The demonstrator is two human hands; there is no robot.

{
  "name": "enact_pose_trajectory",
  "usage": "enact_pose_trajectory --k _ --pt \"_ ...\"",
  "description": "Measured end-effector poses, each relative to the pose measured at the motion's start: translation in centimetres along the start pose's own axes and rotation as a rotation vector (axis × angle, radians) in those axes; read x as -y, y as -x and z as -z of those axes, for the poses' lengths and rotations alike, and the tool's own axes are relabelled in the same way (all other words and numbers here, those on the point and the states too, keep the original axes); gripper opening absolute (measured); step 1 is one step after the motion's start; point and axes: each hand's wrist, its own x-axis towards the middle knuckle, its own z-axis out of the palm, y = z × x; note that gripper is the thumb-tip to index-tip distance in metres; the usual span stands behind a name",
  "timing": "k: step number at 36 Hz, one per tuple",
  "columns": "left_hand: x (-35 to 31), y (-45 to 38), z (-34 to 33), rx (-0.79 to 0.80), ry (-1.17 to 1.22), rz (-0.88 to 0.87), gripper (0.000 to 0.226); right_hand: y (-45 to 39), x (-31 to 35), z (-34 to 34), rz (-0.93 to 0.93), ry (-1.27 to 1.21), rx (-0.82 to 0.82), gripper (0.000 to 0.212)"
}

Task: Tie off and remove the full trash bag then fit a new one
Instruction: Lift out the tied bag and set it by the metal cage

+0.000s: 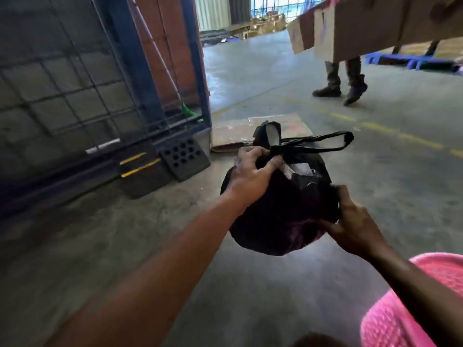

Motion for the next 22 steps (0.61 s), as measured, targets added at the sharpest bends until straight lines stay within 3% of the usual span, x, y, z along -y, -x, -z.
enact_pose_trajectory --k 2,9,17,22 --pt "1.3 -0.4 1.5 0.026 -0.002 0.012 0.009 -1.4 0.4 -0.9 0.021 0.008 0.052 0.070" --pt "4.4 -2.3 3.2 0.087 0.091 0.044 0.018 -5.3 0.1 -2.6 0.117 0.012 0.163 0.062" --pt "10.5 -6.1 2.7 0.047 -0.141 0.045 0.048 -9.9 -1.7 -10.0 0.132 -0.040 0.189 0.063" --pt "16.2 -9.8 5.1 0.004 -0.246 0.110 0.043 -14.4 -0.6 -17.6 0.155 -0.101 0.252 0.059"
